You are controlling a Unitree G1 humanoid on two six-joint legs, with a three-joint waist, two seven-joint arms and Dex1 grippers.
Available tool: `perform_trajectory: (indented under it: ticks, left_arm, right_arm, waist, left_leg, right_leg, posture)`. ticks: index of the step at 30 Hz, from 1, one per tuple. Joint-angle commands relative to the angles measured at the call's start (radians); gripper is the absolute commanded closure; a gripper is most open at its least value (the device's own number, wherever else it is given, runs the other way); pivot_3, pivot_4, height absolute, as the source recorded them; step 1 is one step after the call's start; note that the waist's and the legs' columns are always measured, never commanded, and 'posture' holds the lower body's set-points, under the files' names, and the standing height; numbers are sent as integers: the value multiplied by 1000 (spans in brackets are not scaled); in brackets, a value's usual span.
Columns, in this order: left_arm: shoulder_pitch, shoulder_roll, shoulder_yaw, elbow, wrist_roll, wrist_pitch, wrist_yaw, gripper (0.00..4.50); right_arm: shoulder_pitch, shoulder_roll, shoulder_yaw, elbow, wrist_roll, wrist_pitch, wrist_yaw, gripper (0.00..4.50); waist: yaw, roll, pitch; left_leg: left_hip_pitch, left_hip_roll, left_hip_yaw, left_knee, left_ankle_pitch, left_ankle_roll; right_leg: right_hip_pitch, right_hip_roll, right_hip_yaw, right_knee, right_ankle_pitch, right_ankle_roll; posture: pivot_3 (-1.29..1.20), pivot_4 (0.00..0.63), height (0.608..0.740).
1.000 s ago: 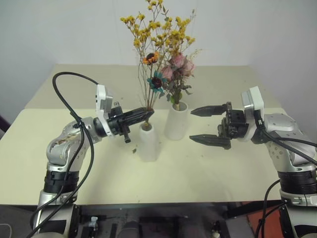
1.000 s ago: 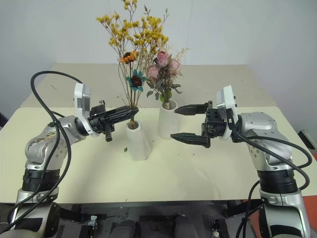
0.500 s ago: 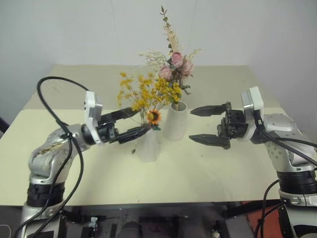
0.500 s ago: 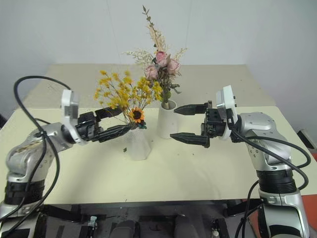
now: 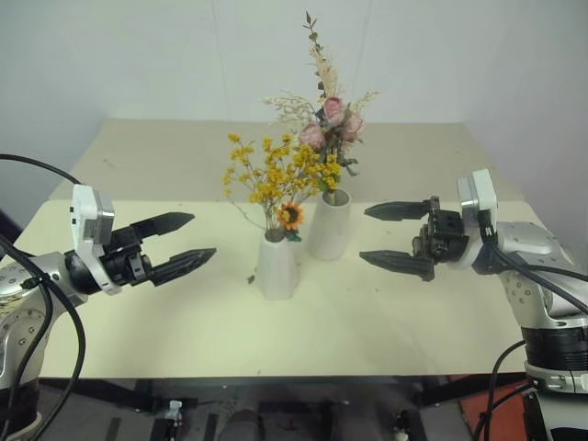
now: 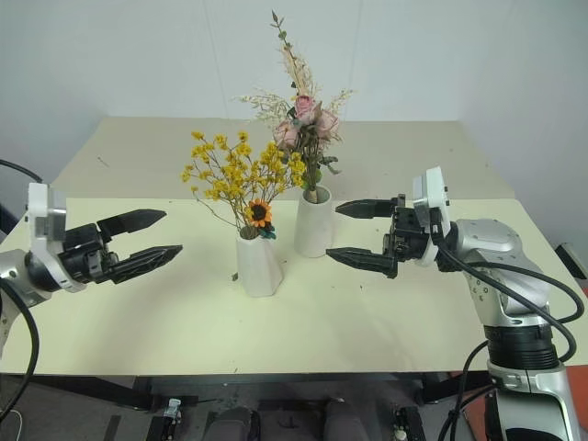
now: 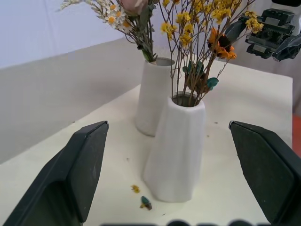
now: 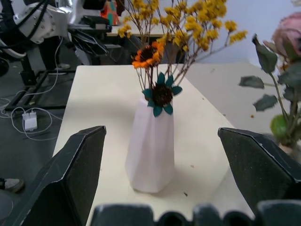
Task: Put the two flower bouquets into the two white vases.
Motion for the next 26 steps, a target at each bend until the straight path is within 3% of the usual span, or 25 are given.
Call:
perform_trajectory:
  ticks: [1,26]
  left_arm:
    - [25,34,79,-45,-52,-1,-25,27]
    - [15,48,77,-46,-78,-8,-25,27]
  right_arm:
    - [17,-23,-58,-8,7,-10,-15,0]
    - [102,-44,-100,-54,3,-13,-60,0]
  waist:
    - [0,0,0]
    - [-1,0,0]
  left_leg:
    - [0,0,0,0,0,0]
    - [0,0,0,0,0,0]
  right_leg:
    - [0,0,0,0,0,0]
    - [0,0,0,0,0,0]
  posture:
    - [0,150,740]
    - [0,150,740]
